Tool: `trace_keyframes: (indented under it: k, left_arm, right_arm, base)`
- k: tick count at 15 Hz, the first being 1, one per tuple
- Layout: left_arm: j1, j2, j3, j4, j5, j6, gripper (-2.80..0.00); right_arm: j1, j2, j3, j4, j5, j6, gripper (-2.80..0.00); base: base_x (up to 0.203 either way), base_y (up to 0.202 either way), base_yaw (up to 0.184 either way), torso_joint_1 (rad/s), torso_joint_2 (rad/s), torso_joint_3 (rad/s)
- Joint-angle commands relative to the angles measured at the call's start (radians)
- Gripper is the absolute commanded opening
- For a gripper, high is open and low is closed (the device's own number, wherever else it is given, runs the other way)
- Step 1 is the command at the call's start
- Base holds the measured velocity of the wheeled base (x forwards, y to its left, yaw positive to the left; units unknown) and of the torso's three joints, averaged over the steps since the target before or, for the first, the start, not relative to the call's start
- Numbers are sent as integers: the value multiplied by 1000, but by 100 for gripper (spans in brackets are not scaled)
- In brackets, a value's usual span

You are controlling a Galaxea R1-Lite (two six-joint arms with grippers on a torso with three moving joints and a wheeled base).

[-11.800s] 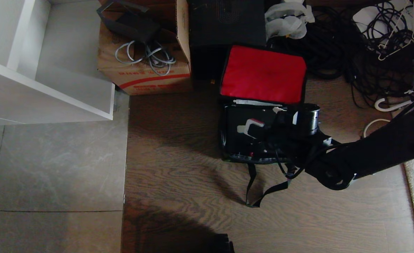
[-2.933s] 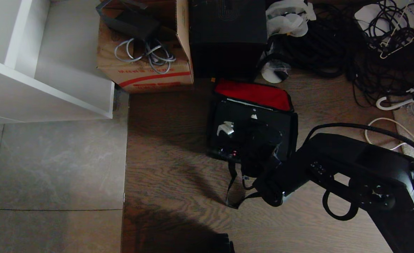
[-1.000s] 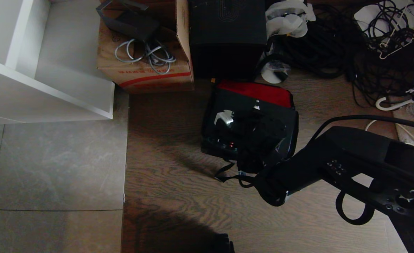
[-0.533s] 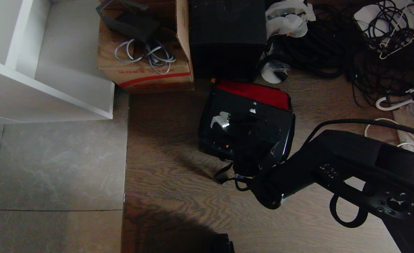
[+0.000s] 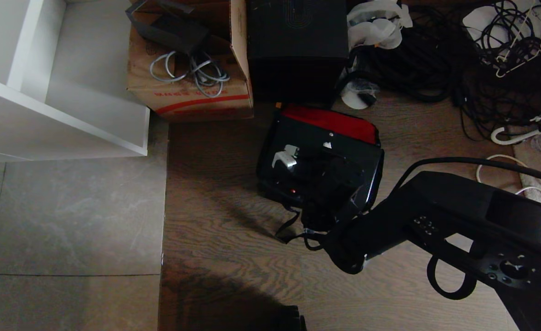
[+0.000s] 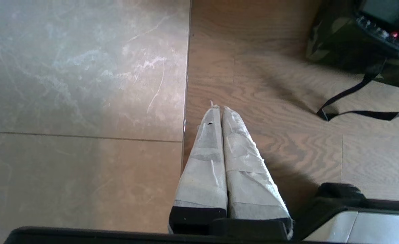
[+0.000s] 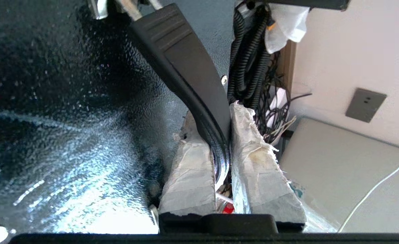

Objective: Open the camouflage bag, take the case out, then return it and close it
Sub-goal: Lift the black box

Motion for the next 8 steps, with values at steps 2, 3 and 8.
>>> trace_keyframes:
  k: [2,3,8]
  left_arm:
    - [0,1,3,15,2,2,-280]
    - [0,3,4,13,2,10,-280]
    - [0,102,-173,44,-178,23,-280]
  right_arm:
    - [5,-1,-9,-8,-9,-11,-280]
    - [5,1,-15,-8,-17,-11,-280]
    - [7,10,-37,-8,-29,-12,-280]
  base:
    - [0,0,0,0,0,0]
    - [0,0,0,0,0,0]
    - [0,0,0,0,0,0]
